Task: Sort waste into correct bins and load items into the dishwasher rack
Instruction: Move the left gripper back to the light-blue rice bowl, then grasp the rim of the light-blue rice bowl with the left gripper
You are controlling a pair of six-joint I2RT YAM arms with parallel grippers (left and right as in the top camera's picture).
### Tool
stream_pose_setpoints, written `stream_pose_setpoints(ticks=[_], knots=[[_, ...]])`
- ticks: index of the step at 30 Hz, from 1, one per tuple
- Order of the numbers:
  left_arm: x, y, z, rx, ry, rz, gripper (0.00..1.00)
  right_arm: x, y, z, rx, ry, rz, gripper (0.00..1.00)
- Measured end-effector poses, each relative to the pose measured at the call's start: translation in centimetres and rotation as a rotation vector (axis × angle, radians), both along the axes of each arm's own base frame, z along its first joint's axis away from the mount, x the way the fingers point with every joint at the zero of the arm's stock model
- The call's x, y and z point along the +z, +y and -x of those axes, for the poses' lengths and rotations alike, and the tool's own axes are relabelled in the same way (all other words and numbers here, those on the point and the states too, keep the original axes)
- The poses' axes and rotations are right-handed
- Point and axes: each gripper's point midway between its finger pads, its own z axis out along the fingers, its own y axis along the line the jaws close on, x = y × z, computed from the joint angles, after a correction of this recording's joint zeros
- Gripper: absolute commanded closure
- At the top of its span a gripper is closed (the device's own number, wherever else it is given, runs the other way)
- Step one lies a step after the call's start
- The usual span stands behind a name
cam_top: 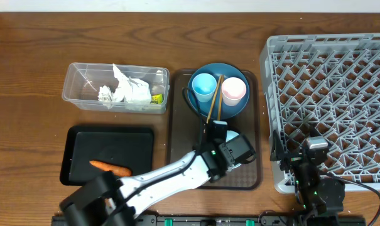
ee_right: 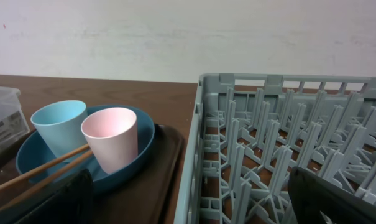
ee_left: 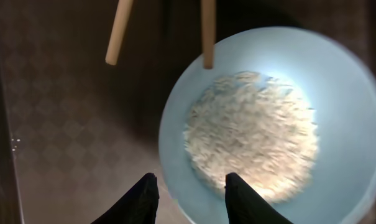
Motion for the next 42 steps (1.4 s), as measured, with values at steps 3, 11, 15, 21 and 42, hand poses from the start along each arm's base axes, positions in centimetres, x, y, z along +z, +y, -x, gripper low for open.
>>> stream_pose_setpoints(ticks=[3, 11, 15, 21, 42], knots=[[-1.4, 0.3, 0.1, 0.014, 0.017, -0.036, 0.71, 0.0, 0.0, 0.0, 0.0, 0.0, 0.0, 0.01], [-2.2, 1.2, 0.3, 0.024, 0.039, -0.08, 0.85, 0.0, 0.0, 0.0, 0.0, 0.0, 0.0, 0.01], [-2.4, 3.4, 0.7, 0.045, 0.078, -0.155, 0.85, 0.0, 0.0, 0.0, 0.0, 0.0, 0.0, 0.01], [-2.5, 6.8, 1.2, 0.087, 0.138, -0.261, 0.86, 0.0, 0.0, 0.0, 0.0, 0.0, 0.0, 0.01], [1.1, 13.3, 0.4, 0.218, 0.175, -0.341, 0.43, 0.0, 0.0, 0.0, 0.0, 0.0, 0.0, 0.01]])
